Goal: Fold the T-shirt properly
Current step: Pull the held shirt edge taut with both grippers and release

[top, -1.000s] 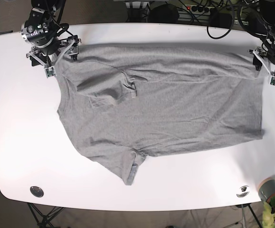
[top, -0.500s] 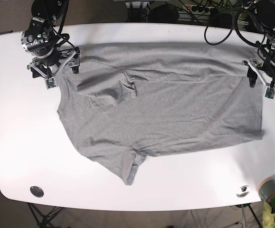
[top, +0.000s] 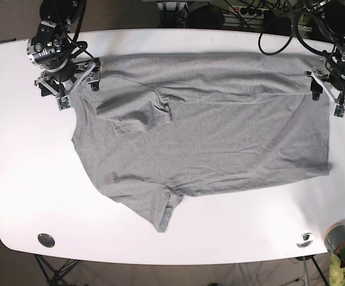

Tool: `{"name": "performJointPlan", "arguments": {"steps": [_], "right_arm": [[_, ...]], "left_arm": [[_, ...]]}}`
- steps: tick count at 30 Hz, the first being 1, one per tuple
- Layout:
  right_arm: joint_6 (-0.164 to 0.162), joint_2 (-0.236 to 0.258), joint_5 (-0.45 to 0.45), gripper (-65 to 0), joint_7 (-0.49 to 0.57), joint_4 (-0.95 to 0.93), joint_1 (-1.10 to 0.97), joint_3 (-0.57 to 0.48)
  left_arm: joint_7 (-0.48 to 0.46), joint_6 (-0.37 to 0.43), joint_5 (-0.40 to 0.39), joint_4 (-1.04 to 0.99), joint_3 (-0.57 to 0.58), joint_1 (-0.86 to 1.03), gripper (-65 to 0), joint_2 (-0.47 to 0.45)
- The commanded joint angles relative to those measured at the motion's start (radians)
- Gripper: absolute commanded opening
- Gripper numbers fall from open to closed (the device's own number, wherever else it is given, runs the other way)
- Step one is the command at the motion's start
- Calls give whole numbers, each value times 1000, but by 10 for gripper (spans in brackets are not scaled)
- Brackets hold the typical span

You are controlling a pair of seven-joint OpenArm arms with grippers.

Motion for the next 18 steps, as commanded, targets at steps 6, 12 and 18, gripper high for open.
{"name": "performJointPlan", "arguments": {"steps": [6,12,18], "right_arm": [[-3,-8,4,-187,14,12,2,4],[-8,-8,3,-197,13,-25,-13,9],[-8,-8,3,-195,21,-81,-25,9]], "left_arm": [[-19,3,-1,-87,-9,-2,-267,-16],[-20,3,0,-89,-9,35,-267,-16],[-117,3,2,-159,1,81,-267,-16]]}}
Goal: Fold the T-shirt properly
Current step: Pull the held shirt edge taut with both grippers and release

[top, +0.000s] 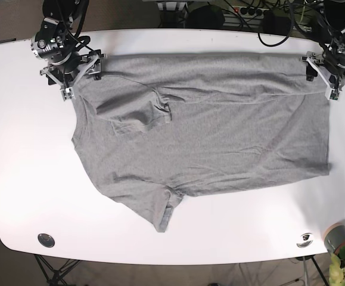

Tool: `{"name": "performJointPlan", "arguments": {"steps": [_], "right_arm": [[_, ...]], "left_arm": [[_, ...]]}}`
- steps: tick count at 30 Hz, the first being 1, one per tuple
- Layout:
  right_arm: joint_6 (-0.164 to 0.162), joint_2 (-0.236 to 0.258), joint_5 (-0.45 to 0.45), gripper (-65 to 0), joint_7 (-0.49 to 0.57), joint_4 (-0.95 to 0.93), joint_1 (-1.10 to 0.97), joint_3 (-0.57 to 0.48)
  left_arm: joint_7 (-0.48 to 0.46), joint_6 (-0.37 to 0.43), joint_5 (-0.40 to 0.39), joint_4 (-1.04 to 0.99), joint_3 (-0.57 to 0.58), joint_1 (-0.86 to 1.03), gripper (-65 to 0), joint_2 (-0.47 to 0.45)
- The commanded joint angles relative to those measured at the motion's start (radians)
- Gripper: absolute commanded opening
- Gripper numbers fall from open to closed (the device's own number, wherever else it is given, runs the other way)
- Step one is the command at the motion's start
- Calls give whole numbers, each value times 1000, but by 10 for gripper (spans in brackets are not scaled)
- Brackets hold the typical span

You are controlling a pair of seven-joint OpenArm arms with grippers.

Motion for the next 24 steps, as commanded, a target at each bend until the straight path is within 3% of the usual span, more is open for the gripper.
{"name": "performJointPlan", "arguments": {"steps": [1,9,14,24], "right_arm": [[-3,6,6,-203,19,-13,6,4],[0,6,6,-354,70,-91,-6,4],[0,6,11,-444,95,-96,-34,4],[5,1,14,-476,96,6,-118,73]], "left_arm": [[-70,2,-8,-31,-2,5,-267,-19],[-94,2,-8,-160,-2,-1,-267,-29],[-94,2,62,-166,-2,4,-267,-29],[-94,2,74,-126,-22,76,-267,-28]]}}
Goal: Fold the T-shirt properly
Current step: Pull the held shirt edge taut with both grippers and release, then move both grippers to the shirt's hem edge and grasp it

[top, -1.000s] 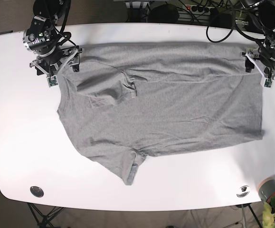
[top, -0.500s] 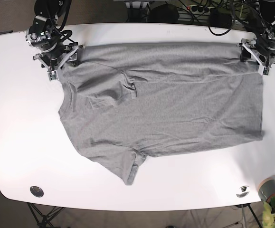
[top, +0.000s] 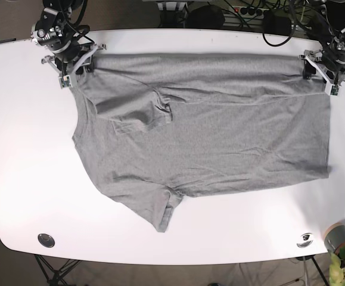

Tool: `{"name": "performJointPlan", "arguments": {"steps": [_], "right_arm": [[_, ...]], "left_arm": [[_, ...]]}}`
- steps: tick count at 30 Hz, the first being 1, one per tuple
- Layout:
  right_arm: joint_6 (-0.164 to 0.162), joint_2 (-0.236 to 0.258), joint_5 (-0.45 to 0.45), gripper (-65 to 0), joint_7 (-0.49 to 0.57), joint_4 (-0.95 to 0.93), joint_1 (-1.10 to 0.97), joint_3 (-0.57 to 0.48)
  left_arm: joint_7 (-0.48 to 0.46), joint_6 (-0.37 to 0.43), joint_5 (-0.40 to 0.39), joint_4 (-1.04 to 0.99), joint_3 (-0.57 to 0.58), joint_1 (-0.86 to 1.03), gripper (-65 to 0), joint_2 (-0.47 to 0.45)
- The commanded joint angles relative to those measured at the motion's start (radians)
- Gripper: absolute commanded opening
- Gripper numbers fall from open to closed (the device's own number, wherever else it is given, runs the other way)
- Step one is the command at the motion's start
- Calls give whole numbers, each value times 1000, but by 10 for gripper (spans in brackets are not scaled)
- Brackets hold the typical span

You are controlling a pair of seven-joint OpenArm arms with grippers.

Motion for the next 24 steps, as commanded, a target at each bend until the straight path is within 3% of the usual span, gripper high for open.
{"name": "performJointPlan", "arguments": {"steps": [1,18,20,24], "right_arm": [[-2,12,-16,-476,-13,36,-18,19],[18,9,-16,-465,-13,75,-63,54],[17,7,-16,-422,-13,99,-63,53],[23,7,-16,-241,-13,134,-59,53]], "left_arm": [[52,6,64,37,-25,39,-267,-12],[58,6,59,218,-39,88,-260,-9],[59,6,59,244,-38,86,-260,-9],[144,6,58,307,-36,36,-260,-12]]}}
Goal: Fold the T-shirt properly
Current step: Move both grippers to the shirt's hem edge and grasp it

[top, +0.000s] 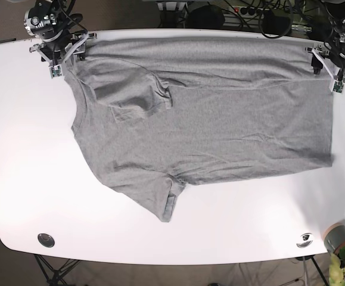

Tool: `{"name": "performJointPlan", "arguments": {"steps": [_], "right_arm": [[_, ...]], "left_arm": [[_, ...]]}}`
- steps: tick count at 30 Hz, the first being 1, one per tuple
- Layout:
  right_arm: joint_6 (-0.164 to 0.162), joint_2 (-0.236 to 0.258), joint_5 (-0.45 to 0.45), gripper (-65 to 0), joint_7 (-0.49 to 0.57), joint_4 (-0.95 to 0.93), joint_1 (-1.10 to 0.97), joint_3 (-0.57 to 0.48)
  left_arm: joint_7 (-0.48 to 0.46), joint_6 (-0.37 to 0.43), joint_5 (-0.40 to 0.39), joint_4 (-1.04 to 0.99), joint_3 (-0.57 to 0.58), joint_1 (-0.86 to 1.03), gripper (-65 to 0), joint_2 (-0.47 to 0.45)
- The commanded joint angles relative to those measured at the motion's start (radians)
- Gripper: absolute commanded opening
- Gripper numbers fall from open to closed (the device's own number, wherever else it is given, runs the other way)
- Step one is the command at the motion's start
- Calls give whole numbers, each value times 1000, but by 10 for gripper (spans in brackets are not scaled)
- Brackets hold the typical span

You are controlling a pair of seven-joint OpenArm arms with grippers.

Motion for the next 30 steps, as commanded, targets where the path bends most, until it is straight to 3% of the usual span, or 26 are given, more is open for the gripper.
{"name": "performJointPlan", "arguments": {"steps": [1,3,14,21,30], "right_arm": [[3,10,11,-206,15,37,2,3],[3,12,11,-178,15,39,29,0],[2,52,3,-176,5,11,236,-4],[-6,122,3,-178,-41,-46,374,-89],[-8,135,2,-178,-41,-264,617,-144]], "left_arm": [[36,7,-1,52,-6,-34,-260,-18],[52,7,-1,63,-6,-71,-260,-18],[47,7,8,38,-3,-333,-263,-10],[41,7,13,-173,-1,-541,-264,-24],[-183,7,142,-414,57,-660,-265,-52]]}}
